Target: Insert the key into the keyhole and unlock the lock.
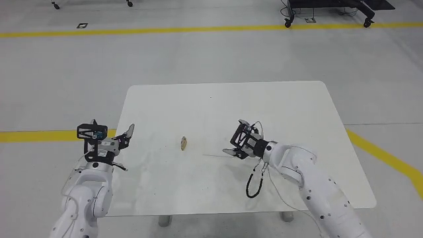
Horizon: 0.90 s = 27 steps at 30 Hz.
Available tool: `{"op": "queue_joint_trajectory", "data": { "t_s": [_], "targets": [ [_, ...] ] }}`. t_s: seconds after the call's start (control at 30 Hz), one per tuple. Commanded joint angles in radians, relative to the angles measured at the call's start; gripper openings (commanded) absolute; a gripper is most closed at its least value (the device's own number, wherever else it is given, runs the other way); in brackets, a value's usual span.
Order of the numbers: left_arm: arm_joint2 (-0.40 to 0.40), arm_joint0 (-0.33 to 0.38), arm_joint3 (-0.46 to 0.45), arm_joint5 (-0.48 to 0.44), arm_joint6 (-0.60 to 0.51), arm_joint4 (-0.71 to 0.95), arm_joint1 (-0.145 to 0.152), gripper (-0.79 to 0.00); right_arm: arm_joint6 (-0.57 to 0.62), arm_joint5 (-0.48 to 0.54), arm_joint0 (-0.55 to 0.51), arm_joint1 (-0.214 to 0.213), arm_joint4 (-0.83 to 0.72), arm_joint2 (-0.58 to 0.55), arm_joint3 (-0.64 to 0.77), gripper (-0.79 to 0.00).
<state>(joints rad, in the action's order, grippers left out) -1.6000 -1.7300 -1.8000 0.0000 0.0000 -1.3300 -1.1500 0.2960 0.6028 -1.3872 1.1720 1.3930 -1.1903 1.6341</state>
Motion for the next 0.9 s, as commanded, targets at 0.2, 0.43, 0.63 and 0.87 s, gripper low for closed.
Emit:
{"op": "queue_joint_trajectory", "data": {
  "t_s": [0.2,0.43,0.63,0.87],
  "targets": [
    [0.0,0.0,0.0,0.0,0.0,0.0,0.0,0.0,0.063,0.09,0.049,-0.018,-0.106,-0.089,-0.176,-0.2],
    [0.0,0.0,0.0,0.0,0.0,0.0,0.0,0.0,0.12,0.1,0.097,-0.017,-0.094,-0.056,-0.241,-0.382],
    [0.0,0.0,0.0,0.0,0.0,0.0,0.0,0.0,0.113,0.112,0.117,-0.02,-0.09,-0.049,-0.267,-0.486],
    [0.0,0.0,0.0,0.0,0.0,0.0,0.0,0.0,0.104,0.126,0.111,-0.03,-0.081,-0.064,-0.274,-0.526]
  ]
}}
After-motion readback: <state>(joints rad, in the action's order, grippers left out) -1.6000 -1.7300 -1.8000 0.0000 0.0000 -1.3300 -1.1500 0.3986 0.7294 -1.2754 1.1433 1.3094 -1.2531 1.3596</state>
